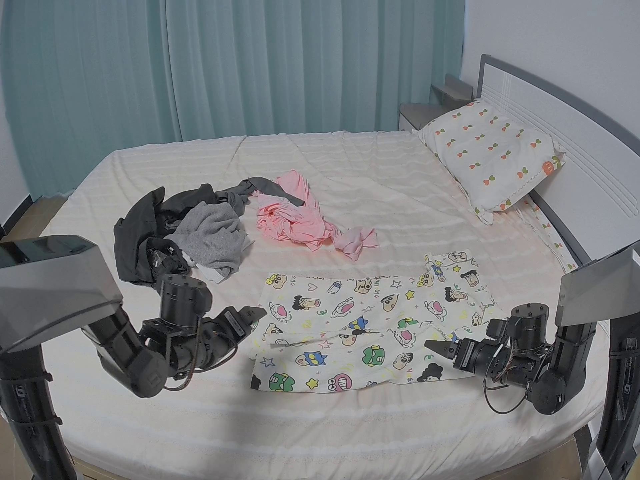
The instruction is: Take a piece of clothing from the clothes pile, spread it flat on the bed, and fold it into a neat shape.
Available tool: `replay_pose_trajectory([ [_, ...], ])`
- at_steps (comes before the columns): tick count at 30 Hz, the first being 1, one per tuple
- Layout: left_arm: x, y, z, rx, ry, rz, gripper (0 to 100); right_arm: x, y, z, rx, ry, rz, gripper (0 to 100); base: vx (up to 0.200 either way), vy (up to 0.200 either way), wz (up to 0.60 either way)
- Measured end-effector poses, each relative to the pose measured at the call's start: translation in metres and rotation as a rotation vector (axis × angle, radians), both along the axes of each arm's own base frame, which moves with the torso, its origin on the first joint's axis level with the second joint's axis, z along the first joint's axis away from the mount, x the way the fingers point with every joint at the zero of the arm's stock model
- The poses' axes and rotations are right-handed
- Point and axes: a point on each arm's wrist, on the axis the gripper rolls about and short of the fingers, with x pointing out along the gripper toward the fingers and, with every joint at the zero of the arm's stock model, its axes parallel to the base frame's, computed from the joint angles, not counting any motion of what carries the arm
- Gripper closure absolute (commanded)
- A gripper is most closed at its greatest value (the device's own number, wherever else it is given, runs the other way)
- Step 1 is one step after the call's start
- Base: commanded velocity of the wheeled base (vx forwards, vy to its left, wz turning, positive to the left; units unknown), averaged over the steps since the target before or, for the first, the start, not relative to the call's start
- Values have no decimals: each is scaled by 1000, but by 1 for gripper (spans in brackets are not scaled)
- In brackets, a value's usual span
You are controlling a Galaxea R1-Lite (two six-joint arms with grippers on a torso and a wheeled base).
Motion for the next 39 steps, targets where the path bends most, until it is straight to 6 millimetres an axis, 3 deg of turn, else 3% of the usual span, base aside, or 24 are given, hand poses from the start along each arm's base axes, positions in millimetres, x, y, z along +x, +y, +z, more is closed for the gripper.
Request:
replay_pose_trajectory([
  [7, 16, -31, -23, 60, 27, -65, 0, -1, 2, -3, -3, 9, 7, 0, 0, 0, 0],
  [19, 33, -46, -50, 137, 31, -87, 0, -2, 3, -5, -5, 14, 11, 0, 0, 0, 0],
  [32, 79, -66, -48, 123, -30, 20, 0, 0, 2, -6, -5, 13, 8, 0, 0, 0, 0],
  [39, 110, -48, -44, 109, -92, 194, 0, 0, 2, -7, -5, 17, 5, 0, 0, 0, 0],
])
